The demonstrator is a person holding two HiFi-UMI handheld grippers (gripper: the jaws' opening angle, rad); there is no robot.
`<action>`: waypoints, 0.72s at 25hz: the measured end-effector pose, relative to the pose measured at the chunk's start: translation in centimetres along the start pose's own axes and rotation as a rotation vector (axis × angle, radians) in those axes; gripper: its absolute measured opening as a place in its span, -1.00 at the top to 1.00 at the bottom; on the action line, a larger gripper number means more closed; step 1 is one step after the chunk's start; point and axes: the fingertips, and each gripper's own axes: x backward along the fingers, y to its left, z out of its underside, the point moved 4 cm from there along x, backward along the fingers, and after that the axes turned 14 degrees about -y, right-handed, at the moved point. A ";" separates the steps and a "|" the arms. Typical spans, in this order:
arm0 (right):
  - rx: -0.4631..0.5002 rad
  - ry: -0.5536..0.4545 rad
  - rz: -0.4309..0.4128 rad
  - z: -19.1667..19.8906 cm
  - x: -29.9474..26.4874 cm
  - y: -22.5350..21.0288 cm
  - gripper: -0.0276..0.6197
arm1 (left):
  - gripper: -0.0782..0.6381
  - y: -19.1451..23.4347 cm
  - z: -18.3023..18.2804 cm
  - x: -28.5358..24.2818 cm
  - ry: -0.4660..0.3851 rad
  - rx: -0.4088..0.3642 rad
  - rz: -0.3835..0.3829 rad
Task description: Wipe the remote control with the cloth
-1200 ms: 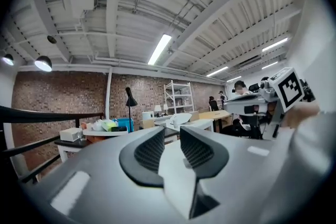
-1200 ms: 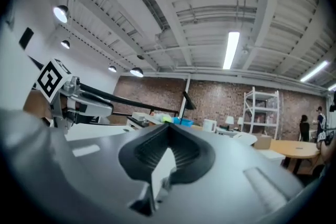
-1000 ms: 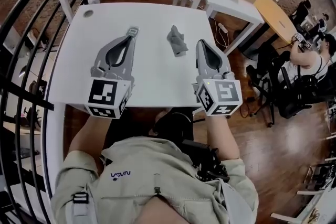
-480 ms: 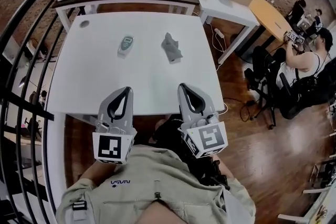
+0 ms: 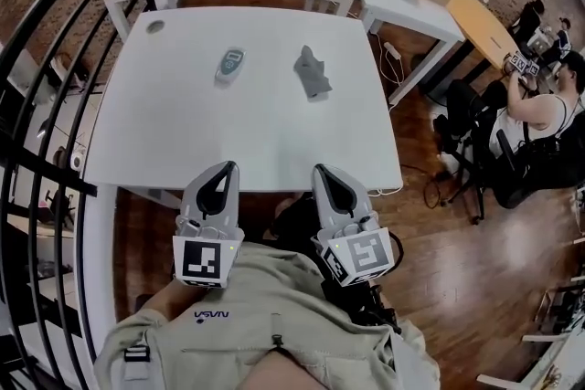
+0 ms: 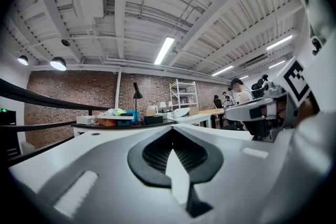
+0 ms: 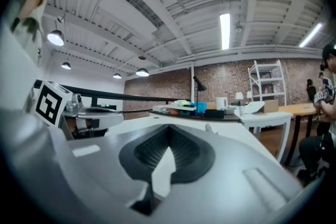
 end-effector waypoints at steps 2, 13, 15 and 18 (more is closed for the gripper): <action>0.006 0.002 0.003 -0.1 0.0 -0.2 0.91 | 0.78 0.2 0.1 0.0 0.003 -0.015 0.004; 0.010 -0.006 0.013 -0.1 -0.2 -0.6 0.91 | 0.78 0.1 1.2 -0.1 0.032 -0.055 0.046; 0.010 -0.003 0.011 -0.1 -0.3 -0.6 0.91 | 0.78 0.1 0.8 -0.2 0.019 -0.016 0.020; 0.013 -0.007 0.006 -0.3 -0.4 -0.6 0.91 | 0.78 0.1 0.7 -0.2 0.019 -0.012 0.015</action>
